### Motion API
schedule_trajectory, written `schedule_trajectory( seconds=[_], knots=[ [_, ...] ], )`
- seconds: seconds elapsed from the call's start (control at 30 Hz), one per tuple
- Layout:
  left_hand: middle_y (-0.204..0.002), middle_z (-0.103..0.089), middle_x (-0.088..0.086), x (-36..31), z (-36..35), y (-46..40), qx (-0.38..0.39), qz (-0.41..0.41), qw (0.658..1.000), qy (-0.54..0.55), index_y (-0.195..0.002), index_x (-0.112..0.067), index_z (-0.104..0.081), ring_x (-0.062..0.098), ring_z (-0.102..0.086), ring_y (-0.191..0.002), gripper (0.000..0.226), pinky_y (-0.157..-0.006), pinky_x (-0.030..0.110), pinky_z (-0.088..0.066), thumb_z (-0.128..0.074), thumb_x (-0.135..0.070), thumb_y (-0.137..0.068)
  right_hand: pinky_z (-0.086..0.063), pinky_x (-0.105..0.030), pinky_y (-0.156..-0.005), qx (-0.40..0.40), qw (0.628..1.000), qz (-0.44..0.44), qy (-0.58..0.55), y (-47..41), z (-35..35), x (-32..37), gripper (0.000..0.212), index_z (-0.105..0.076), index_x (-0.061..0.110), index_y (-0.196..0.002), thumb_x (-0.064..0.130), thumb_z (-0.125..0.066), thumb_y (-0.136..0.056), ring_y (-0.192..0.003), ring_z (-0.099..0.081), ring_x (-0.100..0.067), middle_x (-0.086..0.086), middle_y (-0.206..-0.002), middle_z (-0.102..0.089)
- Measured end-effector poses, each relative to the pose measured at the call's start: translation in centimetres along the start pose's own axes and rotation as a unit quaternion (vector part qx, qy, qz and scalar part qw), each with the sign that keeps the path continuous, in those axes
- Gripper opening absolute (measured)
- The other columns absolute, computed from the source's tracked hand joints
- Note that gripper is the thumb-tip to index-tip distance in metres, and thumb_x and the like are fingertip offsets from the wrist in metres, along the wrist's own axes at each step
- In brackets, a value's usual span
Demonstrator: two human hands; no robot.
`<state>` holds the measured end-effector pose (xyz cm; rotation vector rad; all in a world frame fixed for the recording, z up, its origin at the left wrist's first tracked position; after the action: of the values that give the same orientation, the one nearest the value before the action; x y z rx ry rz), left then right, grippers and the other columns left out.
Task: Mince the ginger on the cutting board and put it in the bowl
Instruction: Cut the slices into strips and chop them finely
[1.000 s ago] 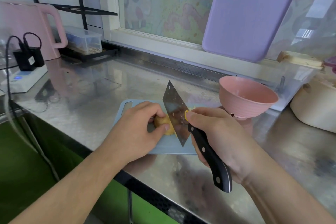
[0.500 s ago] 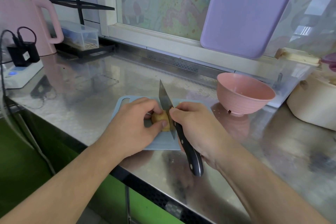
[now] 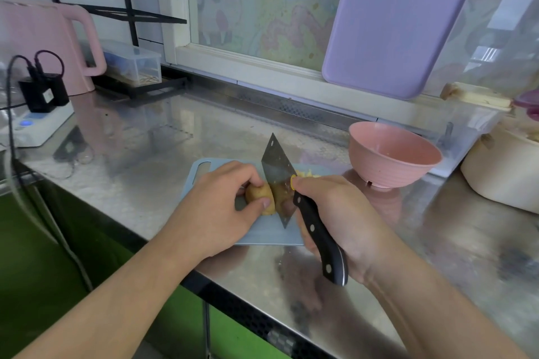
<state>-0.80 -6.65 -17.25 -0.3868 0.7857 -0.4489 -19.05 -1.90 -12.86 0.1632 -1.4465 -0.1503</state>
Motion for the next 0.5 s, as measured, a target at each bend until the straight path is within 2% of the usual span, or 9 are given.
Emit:
schedule_trajectory(
  seconds=[0.1, 0.17, 0.5],
  knots=[
    [-0.101, -0.064, -0.019, 0.04, -0.01, 0.01, 0.004, 0.002, 1.0, -0.01, -0.095, -0.036, -0.062, 0.004, -0.063, -0.1, 0.014, -0.089, 0.033, -0.057, -0.075, -0.04, -0.089, -0.025, -0.022, -0.043, 0.002, 0.999, 0.019, -0.03, 0.42, 0.37, 0.62, 0.047, -0.046, 0.018, -0.056, 0.023, -0.059, -0.1, -0.034, -0.034, -0.018, -0.005, -0.046, -0.035],
    [-0.101, -0.064, -0.02, 0.06, -0.03, 0.04, 0.007, -0.001, 1.0, -0.015, -0.096, -0.036, -0.061, 0.005, -0.063, -0.101, 0.013, -0.089, 0.034, -0.057, -0.072, -0.04, -0.09, -0.025, -0.021, -0.041, 0.007, 0.999, 0.026, -0.032, 0.54, 0.44, 0.8, 0.051, -0.045, 0.019, -0.051, 0.022, -0.059, -0.1, -0.034, -0.034, -0.019, -0.005, -0.046, -0.035],
    [-0.1, -0.063, -0.018, -0.19, -0.01, 0.11, 0.009, -0.004, 1.0, -0.021, -0.093, -0.036, -0.059, 0.006, -0.063, -0.098, 0.011, -0.087, 0.038, -0.057, -0.069, -0.039, -0.091, -0.026, -0.021, -0.039, 0.017, 0.999, 0.016, -0.031, 0.64, 0.24, 0.79, 0.045, -0.046, 0.017, -0.056, 0.017, -0.057, -0.099, -0.034, -0.034, -0.017, -0.004, -0.047, -0.036]
  ],
)
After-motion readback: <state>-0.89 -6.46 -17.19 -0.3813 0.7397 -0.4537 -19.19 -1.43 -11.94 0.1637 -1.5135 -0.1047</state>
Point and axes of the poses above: each hand's wrist, its own y-axis away from the middle knuckle, its own z-axis out of the back of the hand, x = y × z, the point moved 2 cm from there along -y, towards the middle knuckle
